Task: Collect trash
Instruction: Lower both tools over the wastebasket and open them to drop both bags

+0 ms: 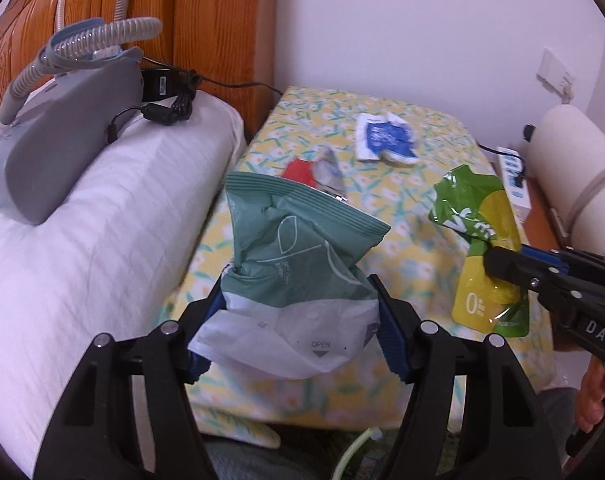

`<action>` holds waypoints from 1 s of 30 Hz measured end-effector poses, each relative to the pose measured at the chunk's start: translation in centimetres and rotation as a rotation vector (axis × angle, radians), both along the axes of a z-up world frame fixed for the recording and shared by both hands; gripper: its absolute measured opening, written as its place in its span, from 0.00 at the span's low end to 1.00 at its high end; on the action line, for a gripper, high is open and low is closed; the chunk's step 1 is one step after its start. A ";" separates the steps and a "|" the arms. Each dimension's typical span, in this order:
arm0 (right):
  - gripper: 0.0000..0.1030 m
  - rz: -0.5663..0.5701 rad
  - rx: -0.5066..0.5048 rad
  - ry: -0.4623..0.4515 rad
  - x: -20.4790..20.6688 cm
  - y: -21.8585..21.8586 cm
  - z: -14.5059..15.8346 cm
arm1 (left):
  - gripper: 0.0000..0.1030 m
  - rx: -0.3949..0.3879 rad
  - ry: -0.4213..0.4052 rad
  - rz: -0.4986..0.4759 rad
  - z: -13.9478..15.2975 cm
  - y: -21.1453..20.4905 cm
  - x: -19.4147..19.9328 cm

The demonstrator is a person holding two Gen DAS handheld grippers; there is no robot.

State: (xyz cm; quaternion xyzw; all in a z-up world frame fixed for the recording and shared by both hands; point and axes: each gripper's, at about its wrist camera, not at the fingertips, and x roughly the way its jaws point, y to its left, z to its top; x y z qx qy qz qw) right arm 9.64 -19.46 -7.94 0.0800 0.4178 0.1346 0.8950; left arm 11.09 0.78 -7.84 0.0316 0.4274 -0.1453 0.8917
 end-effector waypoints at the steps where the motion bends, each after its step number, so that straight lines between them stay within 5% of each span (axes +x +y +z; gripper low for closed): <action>1: 0.17 -0.009 -0.005 -0.002 -1.2 -0.2 0.2 | 0.62 -0.004 0.004 -0.007 0.1 -0.3 -1.0; 7: 0.17 -0.038 -0.043 0.018 -7.8 -0.9 -0.3 | 0.62 0.009 0.036 -0.081 -0.8 -2.0 -7.3; 16: 0.17 -0.048 -0.072 0.165 -16.7 -1.9 -5.1 | 0.62 0.028 0.141 -0.172 -4.5 -3.0 -13.1; 30: 0.19 0.006 -0.158 0.367 -18.5 -0.8 -12.3 | 0.62 0.059 0.175 -0.195 -5.7 -3.4 -14.9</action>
